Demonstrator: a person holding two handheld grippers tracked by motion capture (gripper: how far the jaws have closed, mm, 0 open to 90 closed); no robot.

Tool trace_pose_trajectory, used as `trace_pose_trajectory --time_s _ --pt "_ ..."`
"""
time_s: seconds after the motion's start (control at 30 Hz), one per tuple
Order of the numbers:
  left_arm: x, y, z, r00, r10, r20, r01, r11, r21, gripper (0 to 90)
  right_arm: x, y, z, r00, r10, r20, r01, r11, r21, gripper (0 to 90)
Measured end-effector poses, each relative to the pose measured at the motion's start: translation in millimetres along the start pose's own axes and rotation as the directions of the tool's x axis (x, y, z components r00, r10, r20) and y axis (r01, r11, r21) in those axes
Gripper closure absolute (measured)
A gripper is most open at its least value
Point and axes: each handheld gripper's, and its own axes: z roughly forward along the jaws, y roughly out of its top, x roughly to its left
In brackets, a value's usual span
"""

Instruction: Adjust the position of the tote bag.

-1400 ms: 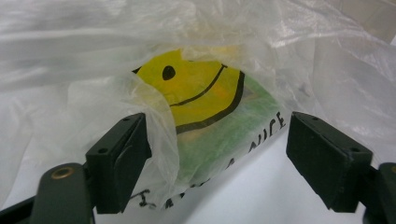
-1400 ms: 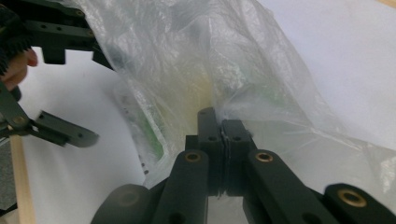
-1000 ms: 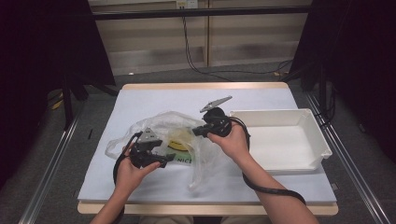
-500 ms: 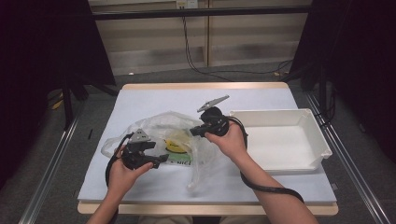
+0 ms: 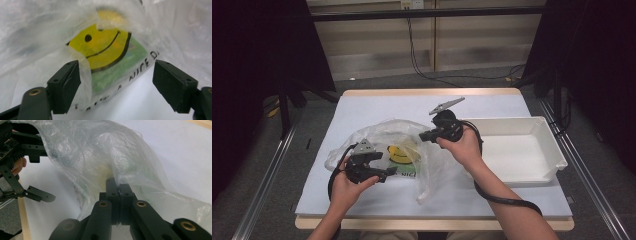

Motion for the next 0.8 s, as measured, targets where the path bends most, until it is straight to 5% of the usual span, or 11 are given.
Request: trace_pose_trajectory --time_s 0.3,0.63,0.73,0.8 --pt "-10.7 5.5 17.4 0.9993 0.031 0.020 -0.031 0.9994 0.012 20.8 3.5 -2.1 9.6 0.9999 -0.004 -0.013 0.004 0.9998 0.018 89.3" --pt "-17.9 14.6 45.5 0.9993 0.019 0.032 -0.019 0.9998 -0.006 25.1 2.5 -2.4 10.8 0.9999 0.004 -0.014 -0.004 0.9999 0.017 89.1" --pt "-18.7 16.1 48.9 0.9992 0.020 0.035 -0.020 0.9997 -0.014 32.4 2.3 -2.9 11.5 0.9998 0.007 -0.018 -0.007 0.9999 0.016 89.1" --pt "-17.4 16.7 53.4 0.9994 0.019 0.028 -0.019 0.9998 0.005 46.9 2.3 -3.6 12.7 0.9998 -0.001 -0.018 0.001 0.9999 0.016 89.0"
